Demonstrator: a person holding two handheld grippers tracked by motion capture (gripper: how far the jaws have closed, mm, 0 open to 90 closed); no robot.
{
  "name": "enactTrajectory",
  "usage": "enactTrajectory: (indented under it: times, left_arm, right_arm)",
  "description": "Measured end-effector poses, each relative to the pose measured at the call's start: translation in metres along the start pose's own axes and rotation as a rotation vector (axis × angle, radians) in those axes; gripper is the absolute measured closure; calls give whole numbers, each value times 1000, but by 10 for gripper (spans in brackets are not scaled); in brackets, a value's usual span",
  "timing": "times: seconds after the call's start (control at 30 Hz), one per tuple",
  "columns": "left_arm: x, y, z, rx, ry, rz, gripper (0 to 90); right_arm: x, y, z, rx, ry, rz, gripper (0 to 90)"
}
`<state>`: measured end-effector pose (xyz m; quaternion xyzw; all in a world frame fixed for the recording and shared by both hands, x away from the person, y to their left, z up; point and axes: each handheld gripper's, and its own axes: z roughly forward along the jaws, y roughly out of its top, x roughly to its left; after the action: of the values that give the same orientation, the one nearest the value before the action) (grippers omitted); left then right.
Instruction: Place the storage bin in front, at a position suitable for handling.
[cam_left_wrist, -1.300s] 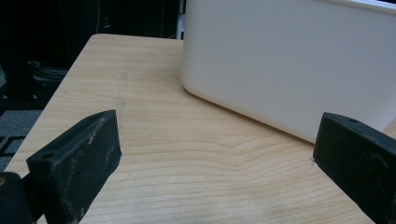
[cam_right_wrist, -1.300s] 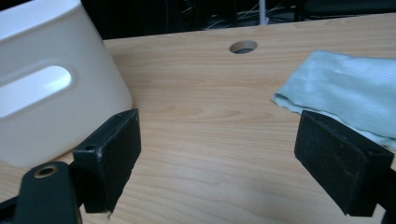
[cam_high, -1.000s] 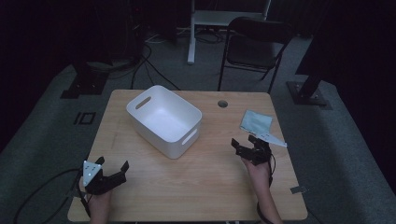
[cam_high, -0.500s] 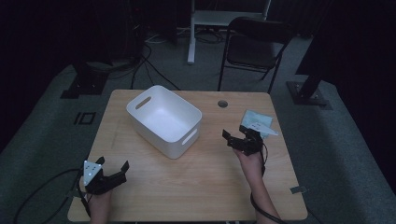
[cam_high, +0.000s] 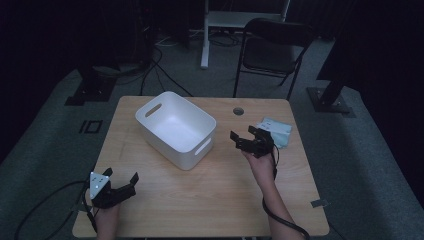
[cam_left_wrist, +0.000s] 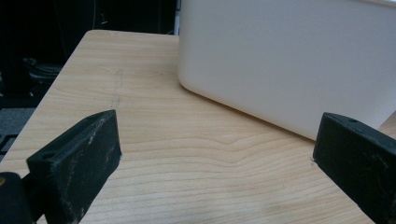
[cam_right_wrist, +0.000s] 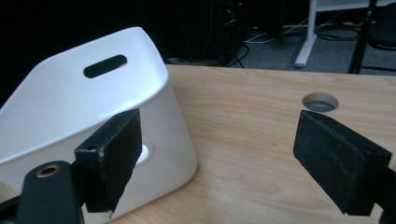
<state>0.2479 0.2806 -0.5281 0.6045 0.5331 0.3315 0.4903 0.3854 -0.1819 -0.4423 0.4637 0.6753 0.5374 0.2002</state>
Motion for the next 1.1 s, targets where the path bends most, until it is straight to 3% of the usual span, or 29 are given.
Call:
enactTrajectory:
  times: [0.43, 0.73, 1.1]
  left_arm:
    - [0, 0, 0, -1, -2, 5, 12]
    - [0, 1, 0, -1, -9, 5, 12]
    - [-1, 0, 0, 2, -13, 8, 12]
  right_arm:
    - [18, 22, 29, 5, 38, -39, 151]
    - [29, 28, 54, 53, 46, -66, 152]
    - [33, 31, 77, 101, 40, -95, 182]
